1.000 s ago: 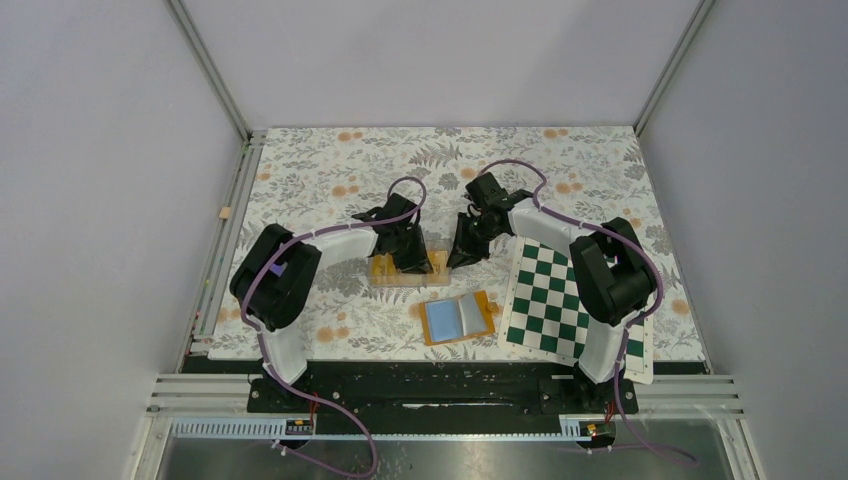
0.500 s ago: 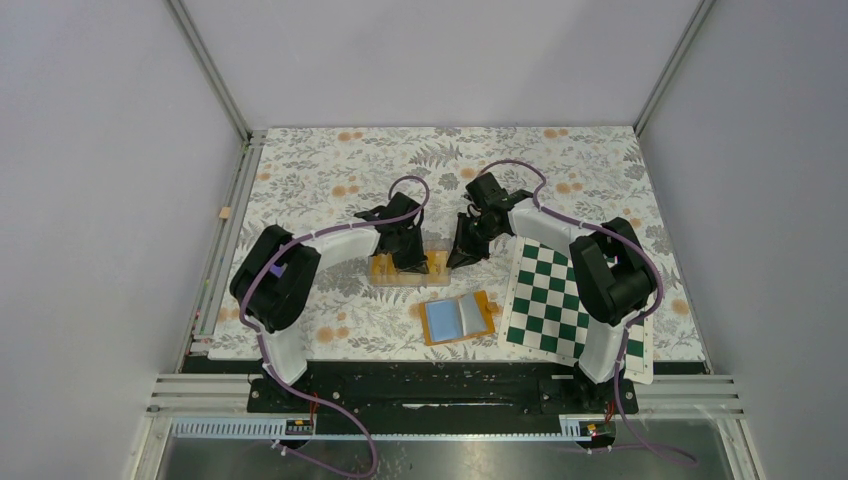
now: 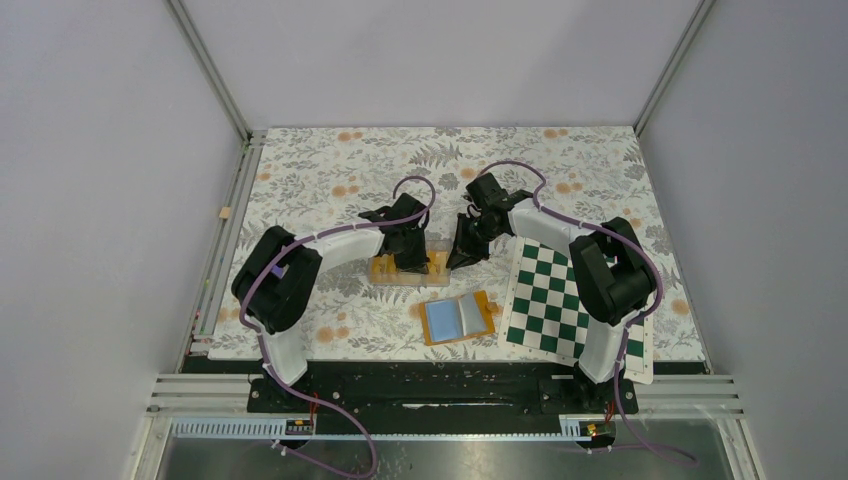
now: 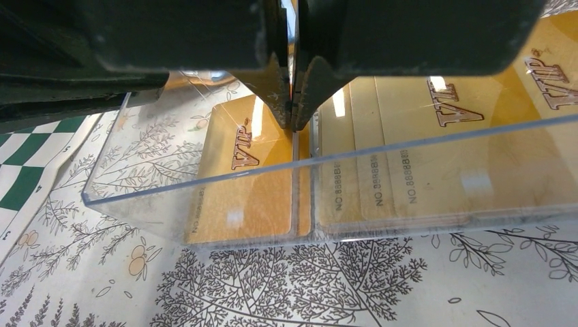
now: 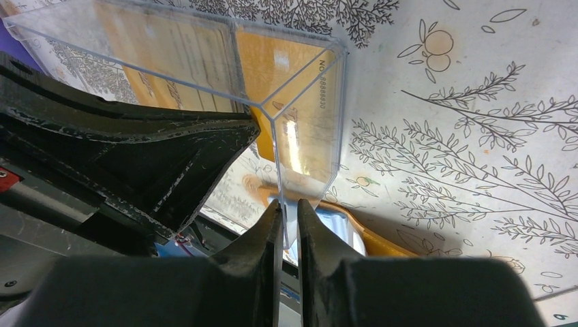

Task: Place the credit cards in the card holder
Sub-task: Pick up the credit card from the storage box.

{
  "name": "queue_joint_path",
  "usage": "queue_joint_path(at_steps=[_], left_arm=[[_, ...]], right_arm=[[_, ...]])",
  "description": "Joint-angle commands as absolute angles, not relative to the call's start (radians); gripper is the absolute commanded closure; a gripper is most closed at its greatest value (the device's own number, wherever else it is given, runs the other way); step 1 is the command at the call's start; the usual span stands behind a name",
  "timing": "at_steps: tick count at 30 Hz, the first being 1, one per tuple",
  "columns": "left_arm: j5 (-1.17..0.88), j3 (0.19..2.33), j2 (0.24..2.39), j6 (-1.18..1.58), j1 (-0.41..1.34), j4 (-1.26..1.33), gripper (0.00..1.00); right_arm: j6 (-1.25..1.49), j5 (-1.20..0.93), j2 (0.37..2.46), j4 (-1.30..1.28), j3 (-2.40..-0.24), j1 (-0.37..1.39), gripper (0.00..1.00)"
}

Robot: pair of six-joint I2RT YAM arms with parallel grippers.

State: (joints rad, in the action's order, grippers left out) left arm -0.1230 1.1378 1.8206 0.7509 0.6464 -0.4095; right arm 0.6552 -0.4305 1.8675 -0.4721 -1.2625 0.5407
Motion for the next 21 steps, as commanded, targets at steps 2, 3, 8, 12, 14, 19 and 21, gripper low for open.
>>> queue_joint_path(at_steps=[2, 3, 8, 12, 14, 19, 21], left_arm=[[-0.120, 1.187, 1.770, 0.740, 0.666, -0.383, 1.00], [-0.121, 1.190, 1.769, 0.739, 0.666, -0.387, 1.00], [-0.110, 1.196, 1.750, 0.735, 0.669, -0.397, 1.00], [-0.106, 1.194, 1.733, 0.732, 0.672, -0.397, 1.00], [-0.106, 1.197, 1.732, 0.730, 0.671, -0.401, 1.00], [-0.108, 1.193, 1.721, 0.732, 0.672, -0.394, 1.00], [-0.116, 1.186, 1.715, 0.737, 0.671, -0.379, 1.00]], right_arm=[[0.657, -0.476, 1.888, -0.455, -1.253, 0.549, 0.90], [0.658, -0.477, 1.888, -0.454, -1.253, 0.549, 0.90], [0.656, -0.479, 1.890, -0.455, -1.250, 0.549, 0.90], [0.655, -0.483, 1.894, -0.455, -1.252, 0.549, 0.90], [0.655, -0.486, 1.896, -0.456, -1.252, 0.549, 0.90], [0.652, -0.488, 1.896, -0.456, -1.250, 0.550, 0.90], [0.649, -0.488, 1.896, -0.455, -1.250, 0.549, 0.90]])
